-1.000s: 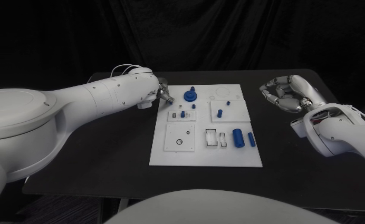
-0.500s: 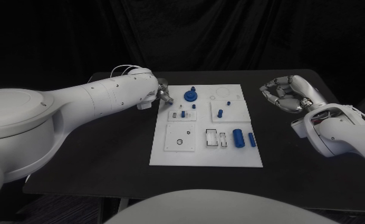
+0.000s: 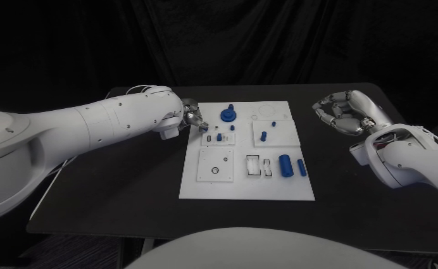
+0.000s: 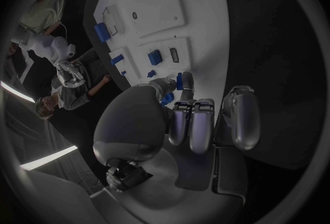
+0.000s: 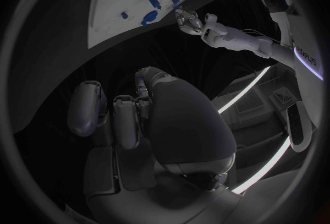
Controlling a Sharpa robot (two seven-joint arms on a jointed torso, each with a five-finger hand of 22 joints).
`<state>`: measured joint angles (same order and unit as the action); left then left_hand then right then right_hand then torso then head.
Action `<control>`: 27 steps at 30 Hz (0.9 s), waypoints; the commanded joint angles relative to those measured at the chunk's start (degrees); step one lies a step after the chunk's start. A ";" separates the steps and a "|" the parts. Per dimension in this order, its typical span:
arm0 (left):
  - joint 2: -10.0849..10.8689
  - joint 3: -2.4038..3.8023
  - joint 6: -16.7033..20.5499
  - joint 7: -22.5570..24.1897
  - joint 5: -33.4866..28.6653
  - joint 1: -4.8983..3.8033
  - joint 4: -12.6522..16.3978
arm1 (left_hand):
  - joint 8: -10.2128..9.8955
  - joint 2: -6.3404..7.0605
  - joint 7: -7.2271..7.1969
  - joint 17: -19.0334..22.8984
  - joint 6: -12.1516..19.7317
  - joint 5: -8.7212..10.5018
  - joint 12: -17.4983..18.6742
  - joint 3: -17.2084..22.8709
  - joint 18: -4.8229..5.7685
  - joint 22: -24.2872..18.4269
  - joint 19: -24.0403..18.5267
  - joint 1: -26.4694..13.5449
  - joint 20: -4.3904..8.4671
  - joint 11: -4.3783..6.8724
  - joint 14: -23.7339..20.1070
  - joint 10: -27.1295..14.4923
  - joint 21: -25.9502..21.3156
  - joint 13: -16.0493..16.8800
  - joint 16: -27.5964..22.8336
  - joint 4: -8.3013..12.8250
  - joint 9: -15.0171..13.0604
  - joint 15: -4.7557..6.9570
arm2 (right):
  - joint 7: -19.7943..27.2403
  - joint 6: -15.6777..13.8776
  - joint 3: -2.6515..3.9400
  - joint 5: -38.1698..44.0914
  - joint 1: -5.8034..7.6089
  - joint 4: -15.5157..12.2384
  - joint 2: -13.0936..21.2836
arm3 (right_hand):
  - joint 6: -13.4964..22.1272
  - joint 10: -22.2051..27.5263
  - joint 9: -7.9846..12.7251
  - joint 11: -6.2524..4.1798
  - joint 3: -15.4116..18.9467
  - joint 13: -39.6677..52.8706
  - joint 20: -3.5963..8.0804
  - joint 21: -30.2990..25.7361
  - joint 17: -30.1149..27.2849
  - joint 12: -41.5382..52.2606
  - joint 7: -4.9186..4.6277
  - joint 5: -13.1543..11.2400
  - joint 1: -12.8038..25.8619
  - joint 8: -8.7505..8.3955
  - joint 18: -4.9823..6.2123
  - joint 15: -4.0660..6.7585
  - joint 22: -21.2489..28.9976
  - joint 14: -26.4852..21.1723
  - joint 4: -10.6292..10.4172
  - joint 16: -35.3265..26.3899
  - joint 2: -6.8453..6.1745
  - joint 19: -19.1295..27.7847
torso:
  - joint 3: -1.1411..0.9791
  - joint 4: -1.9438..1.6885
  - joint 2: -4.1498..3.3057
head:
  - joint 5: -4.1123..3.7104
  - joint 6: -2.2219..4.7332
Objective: Assemble the parts on the task board
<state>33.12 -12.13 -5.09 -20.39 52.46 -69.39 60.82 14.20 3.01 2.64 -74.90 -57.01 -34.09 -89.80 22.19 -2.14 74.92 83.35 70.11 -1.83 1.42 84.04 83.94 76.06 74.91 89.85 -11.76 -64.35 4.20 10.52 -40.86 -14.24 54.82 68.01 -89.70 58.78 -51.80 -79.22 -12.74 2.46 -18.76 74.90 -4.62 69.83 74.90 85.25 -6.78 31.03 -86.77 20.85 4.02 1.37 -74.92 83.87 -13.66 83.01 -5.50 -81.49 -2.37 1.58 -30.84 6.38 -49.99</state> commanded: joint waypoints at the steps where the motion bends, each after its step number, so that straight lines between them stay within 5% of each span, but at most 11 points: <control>1: 1.53 0.06 2.42 -1.16 -3.85 -0.28 2.92 | 0.23 0.37 -0.76 -15.10 -1.44 1.37 -0.20 1.47 -1.18 10.68 -0.34 -0.79 0.03 0.57 5.96 6.06 -0.44 15.09 0.15 1.11 0.13 0.50 | -0.99 0.18 0.04 0.11 -0.11 -0.02 0.19 | 0.40 0.35 0.08 -0.13 -0.32 2.28 0.00 -0.36 8.39 -0.05 -0.07 0.39 0.41 0.34 0.60 0.17 -8.95 2.95 0.05 -0.26 0.36 0.43 | 0.00 0.00 0.01 | -0.09 -0.01; 2: 2.02 0.05 2.58 -1.30 -3.93 -0.31 3.66 | 0.00 0.38 -0.81 -15.10 -1.55 2.98 -0.20 1.64 -1.20 10.65 -0.39 -1.11 0.04 0.63 5.96 6.06 -0.56 15.09 0.15 1.25 0.37 0.54 | -0.99 0.17 0.04 0.11 -0.11 -0.02 0.22 | 0.40 0.35 0.08 -0.13 -0.32 2.28 0.00 -0.36 8.39 -0.05 -0.07 0.39 0.41 0.34 0.60 0.17 -8.95 2.95 0.05 -0.26 0.36 0.43 | 0.00 -0.01 0.00 | -0.10 -0.01; 8: 4.35 0.05 3.69 -1.66 -4.19 -0.36 7.13 | -0.64 0.55 -0.81 -15.10 -1.89 4.77 -0.20 2.17 -1.24 10.60 -0.48 -1.66 0.10 0.63 5.96 6.06 -0.76 15.09 0.15 1.78 1.12 0.55 | -1.02 0.12 0.04 0.11 -0.11 -0.09 0.29 | 0.40 0.35 0.08 -0.13 -0.32 2.28 0.00 -0.36 8.39 -0.05 -0.07 0.39 0.41 0.34 0.60 0.17 -8.95 2.95 0.05 -0.26 0.36 0.43 | -0.01 -0.02 0.01 | -0.07 -0.01; 17: 5.04 0.04 5.38 -0.72 -4.26 -0.22 8.37 | -1.32 0.52 -0.84 -15.10 -2.46 8.22 -0.20 2.63 -1.32 10.48 -0.70 -2.15 0.08 0.61 5.96 6.06 -1.23 15.09 0.15 2.61 1.94 0.52 | -1.05 0.03 0.04 0.11 -0.11 -0.25 0.41 | 0.42 0.36 0.09 -0.12 -0.41 2.29 0.01 -0.42 8.38 -0.05 -0.08 0.40 0.33 0.37 0.62 0.16 -8.94 2.94 0.14 -0.27 0.42 0.46 | 0.01 -0.06 0.03 | -0.26 -0.01; 27: 5.10 0.04 7.91 1.94 -4.26 0.18 9.11 | -1.57 0.32 -0.81 -15.10 -2.51 7.89 -0.20 3.14 -1.48 10.28 -1.07 -1.81 0.06 0.59 5.96 6.06 -1.96 15.09 0.15 3.14 2.19 0.49 | -1.11 0.00 0.04 0.11 -0.11 -0.49 0.70 | 0.42 0.36 0.09 -0.12 -0.41 2.29 0.01 -0.42 8.38 -0.05 -0.08 0.40 0.33 0.37 0.62 0.16 -8.94 2.94 0.14 -0.27 0.42 0.46 | 0.01 0.04 -0.05 | -0.29 -0.01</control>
<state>38.23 -12.14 0.61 -20.82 48.95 -69.35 69.60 12.79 3.51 1.76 -74.90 -59.30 -25.96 -89.80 23.92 -3.09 74.91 82.59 68.35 -1.77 1.62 84.04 84.14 74.38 74.91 89.85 -10.03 -62.21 4.20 10.29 -40.85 -14.24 54.82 68.01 -90.02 59.37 -51.80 -79.22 -12.75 2.46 -18.91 74.94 -4.62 69.59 74.90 85.25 -6.78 31.25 -86.77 20.85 4.02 1.37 -74.91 83.87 -13.51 83.01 -5.50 -81.50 -2.38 1.55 -30.85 6.04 -49.99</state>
